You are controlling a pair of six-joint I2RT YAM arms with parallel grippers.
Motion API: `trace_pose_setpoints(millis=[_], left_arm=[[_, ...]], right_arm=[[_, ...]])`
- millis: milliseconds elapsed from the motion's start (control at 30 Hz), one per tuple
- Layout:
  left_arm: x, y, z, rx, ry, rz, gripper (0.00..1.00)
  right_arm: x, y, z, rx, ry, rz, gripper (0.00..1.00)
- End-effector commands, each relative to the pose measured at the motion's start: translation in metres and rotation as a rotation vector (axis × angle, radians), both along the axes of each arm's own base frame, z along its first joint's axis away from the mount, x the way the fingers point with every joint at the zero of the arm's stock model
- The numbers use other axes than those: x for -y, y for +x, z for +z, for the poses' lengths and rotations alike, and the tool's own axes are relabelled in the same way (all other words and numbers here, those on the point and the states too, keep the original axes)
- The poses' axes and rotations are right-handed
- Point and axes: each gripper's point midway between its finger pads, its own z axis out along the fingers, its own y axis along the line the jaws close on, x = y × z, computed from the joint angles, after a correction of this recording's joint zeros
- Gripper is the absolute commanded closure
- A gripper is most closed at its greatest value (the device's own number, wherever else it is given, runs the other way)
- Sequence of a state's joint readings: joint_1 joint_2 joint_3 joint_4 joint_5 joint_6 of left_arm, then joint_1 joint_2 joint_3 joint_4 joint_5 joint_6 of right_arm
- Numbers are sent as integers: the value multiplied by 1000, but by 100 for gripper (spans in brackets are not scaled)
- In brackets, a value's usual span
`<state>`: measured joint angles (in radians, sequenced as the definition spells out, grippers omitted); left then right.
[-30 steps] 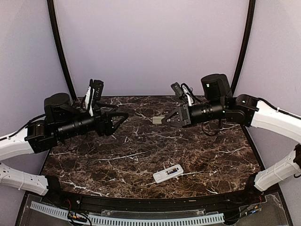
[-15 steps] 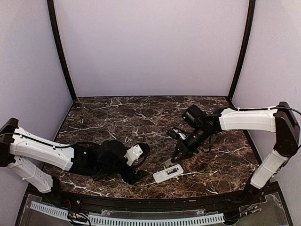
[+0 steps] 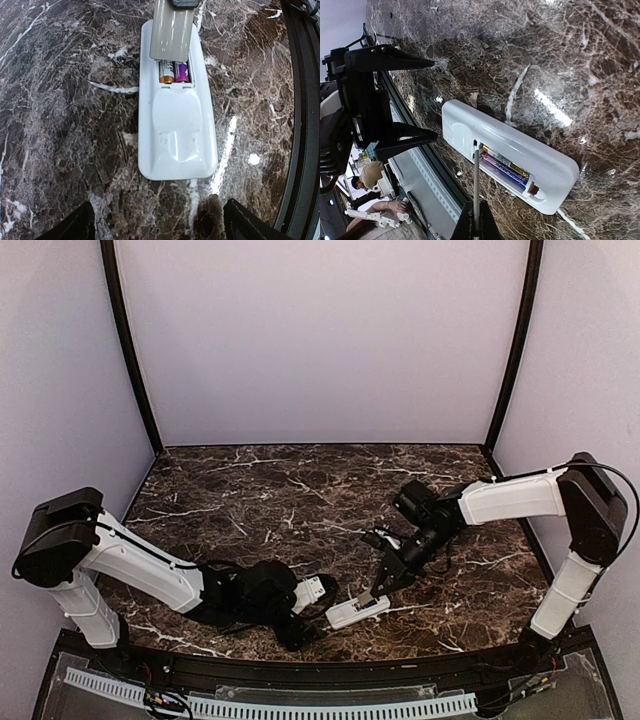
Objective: Load the batteries into the remote control
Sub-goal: Hold the remote control without the battery cover at the center of the board.
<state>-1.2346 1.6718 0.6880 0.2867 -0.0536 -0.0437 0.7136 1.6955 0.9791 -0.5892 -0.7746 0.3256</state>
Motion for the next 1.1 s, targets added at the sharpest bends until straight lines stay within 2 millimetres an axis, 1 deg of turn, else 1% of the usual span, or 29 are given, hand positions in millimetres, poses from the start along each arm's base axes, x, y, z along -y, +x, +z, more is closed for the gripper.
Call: trace_pose_setpoints(millis=[0,200,333,633,733,933,1067], left_arm=[[16,-3,3,-2,-28,-42,12],[17,-3,0,-3,-22,-46,12],[16,-3,-2,-7,-14,-44,12],[15,-3,-5,-13,-6,-35,13],[15,-2,-8,-12,3,-36,15],[14,-1,-20,2,29,-45,18],[17,0,-23,17,32,-59,20]], right_arm=[[-5,0,-6,-19,47,10,100],[-7,-2,-12,-46,63,10,100],[-6,-5,-20,-66,60,5,100],[-4,-9,-26,-99,57,-14,100],[-5,-10,-24,-111,64,-16,100],[-7,-8,-8,-101,77,-23,100],[-6,-8,-6,-100,70,-27,100]])
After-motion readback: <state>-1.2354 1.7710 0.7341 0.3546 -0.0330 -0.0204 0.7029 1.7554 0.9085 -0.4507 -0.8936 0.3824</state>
